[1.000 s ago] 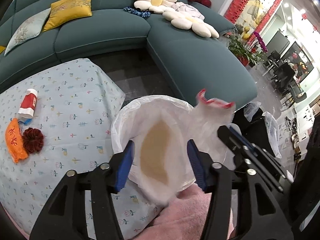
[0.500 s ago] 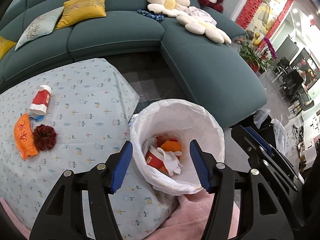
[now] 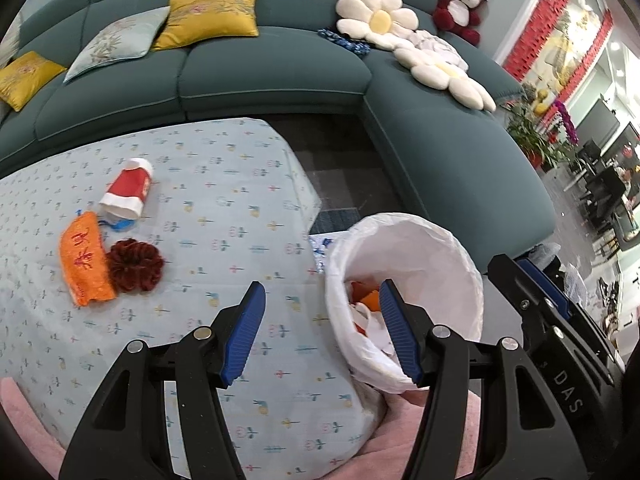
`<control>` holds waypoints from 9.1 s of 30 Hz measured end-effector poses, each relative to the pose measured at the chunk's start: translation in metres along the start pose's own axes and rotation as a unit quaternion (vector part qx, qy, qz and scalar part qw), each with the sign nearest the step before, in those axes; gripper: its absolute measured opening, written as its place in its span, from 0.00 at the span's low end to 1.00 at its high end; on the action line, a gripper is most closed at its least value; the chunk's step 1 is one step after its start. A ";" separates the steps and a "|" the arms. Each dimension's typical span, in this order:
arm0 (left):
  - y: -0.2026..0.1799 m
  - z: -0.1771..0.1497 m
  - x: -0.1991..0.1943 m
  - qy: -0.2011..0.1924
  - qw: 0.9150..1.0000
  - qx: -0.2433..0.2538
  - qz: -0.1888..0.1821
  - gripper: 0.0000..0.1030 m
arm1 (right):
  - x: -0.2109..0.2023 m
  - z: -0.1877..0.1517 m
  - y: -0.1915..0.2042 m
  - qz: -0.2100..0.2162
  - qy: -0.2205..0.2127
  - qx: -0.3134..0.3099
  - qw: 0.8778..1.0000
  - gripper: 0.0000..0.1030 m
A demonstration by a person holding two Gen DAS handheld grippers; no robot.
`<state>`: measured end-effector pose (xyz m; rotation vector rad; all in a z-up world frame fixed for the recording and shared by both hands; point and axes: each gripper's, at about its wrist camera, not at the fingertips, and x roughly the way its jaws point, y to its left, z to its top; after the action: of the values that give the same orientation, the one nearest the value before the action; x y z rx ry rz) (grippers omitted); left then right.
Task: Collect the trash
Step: 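Move both open grippers from the bin back to the bed, then grasp the orange bag with the left gripper while the right gripper grasps the dark red scrunchie, then carry orange bag and dark red scrunchie over the bin and release both, then withdraw both open grippers from the bin toward the bed, then grasp the blue strap with the left gripper while the right gripper grasps the red-and-white cup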
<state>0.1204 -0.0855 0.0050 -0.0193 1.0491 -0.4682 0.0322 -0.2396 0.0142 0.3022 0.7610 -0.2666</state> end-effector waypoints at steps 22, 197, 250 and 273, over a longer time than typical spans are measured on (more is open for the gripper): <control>0.121 -0.005 -0.019 -0.012 0.995 -0.094 0.043 0.55 | 0.023 -0.011 0.112 0.043 0.028 -0.084 0.995 0.34; -0.047 -0.013 0.013 0.013 0.998 0.045 -0.038 0.47 | 0.002 -0.010 -0.058 -0.025 0.002 0.064 0.998 0.33; 0.312 0.001 0.054 0.034 0.967 -0.237 0.082 0.55 | 0.172 -0.015 0.244 0.097 0.131 -0.087 0.983 0.47; 0.339 0.015 0.110 0.059 0.969 -0.221 0.090 0.26 | 0.297 -0.027 0.278 0.112 0.237 -0.005 0.965 0.44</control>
<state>0.3011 0.1751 -0.1578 -0.2926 1.2439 -0.0642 0.3170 -0.0110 -0.1670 0.4474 1.1901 0.0287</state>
